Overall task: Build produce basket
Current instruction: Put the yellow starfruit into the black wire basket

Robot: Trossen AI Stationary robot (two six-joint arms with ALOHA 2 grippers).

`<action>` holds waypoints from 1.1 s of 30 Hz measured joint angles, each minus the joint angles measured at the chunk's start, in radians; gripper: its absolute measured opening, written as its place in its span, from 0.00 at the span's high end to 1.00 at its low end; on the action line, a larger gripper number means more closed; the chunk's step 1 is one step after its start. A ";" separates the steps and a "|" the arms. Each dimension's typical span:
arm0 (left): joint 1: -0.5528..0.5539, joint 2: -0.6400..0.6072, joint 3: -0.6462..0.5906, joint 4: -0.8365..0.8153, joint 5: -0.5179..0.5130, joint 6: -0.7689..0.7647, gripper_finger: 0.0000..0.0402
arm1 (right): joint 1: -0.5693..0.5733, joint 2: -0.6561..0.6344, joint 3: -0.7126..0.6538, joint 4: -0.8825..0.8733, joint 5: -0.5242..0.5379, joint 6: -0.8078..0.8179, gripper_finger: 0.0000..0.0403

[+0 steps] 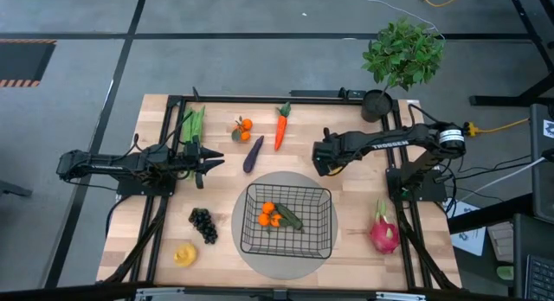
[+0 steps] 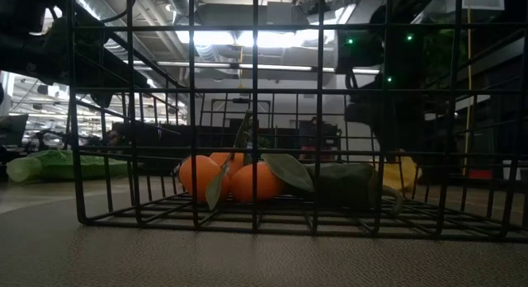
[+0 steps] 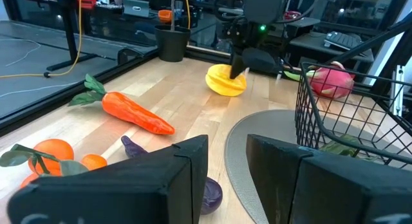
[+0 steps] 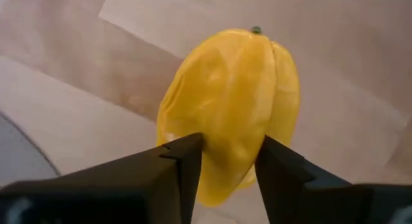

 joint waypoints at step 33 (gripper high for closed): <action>0.000 0.000 0.000 0.000 0.000 0.000 0.76 | 0.255 -0.045 0.529 0.179 -0.272 -0.798 1.00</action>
